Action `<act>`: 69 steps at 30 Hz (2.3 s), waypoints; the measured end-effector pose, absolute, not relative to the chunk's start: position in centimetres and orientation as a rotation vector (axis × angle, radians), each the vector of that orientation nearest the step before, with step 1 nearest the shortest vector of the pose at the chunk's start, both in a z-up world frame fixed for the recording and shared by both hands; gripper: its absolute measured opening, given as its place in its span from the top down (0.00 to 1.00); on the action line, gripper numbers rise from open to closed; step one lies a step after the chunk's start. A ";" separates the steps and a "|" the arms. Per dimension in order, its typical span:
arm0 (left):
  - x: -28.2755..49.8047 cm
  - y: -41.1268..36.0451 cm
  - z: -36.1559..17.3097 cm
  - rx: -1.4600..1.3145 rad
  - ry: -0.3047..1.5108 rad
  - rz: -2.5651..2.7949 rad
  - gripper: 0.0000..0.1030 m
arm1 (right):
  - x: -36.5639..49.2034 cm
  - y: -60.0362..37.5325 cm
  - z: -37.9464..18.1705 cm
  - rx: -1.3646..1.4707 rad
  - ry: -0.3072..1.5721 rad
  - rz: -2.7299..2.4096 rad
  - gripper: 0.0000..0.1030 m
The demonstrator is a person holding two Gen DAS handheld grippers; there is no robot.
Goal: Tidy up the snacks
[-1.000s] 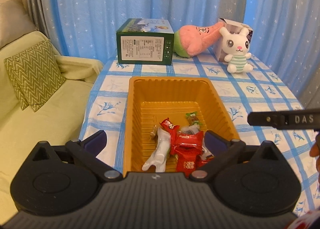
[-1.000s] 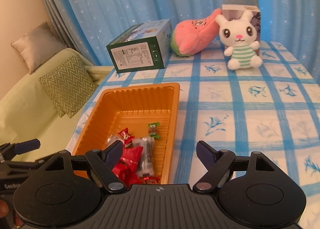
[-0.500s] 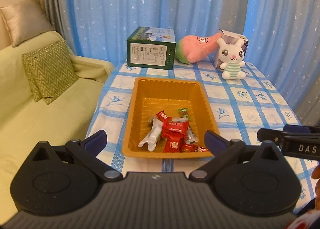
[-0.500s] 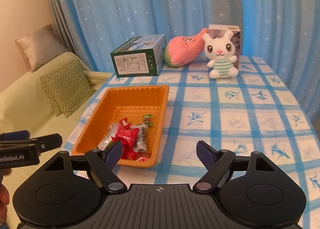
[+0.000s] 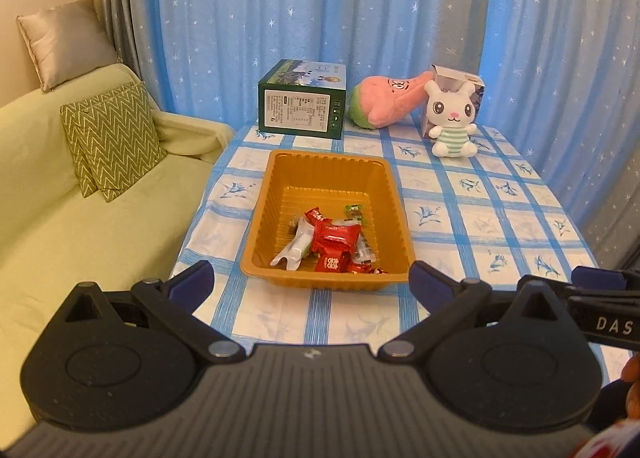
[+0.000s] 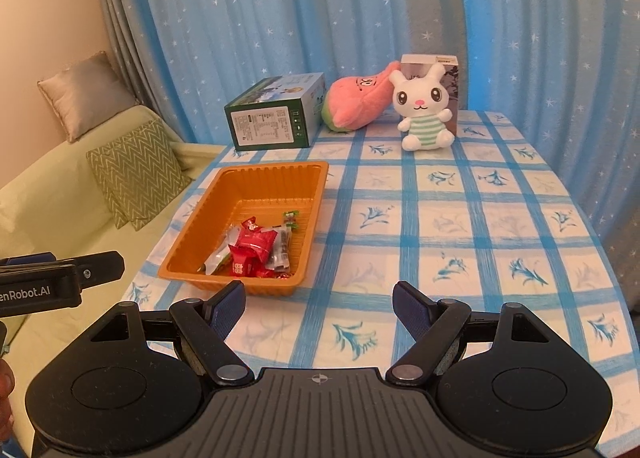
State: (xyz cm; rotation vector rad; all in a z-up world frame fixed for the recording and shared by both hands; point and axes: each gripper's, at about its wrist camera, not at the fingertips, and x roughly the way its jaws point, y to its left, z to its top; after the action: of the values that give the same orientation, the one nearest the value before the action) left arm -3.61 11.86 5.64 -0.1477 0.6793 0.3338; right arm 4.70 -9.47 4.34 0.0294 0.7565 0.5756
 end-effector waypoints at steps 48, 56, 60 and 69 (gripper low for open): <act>-6.2 11.0 4.4 -0.110 0.702 0.343 0.00 | 2.4 -9.5 4.2 0.004 0.769 0.600 0.22; -6.2 11.0 4.4 -0.110 0.701 0.343 0.00 | 2.4 -9.5 4.2 0.002 0.768 0.600 0.22; -6.2 11.0 4.4 -0.109 0.701 0.343 0.00 | 2.5 -9.4 4.2 0.002 0.767 0.600 0.22; -6.2 11.0 4.4 -0.110 0.701 0.343 0.00 | 2.4 -9.3 4.2 0.001 0.768 0.600 0.22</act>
State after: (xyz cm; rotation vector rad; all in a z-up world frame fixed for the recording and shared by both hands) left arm -6.21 11.04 4.42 -0.1100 0.7010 0.3432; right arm 2.45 -9.30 4.19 0.0013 0.7679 0.6002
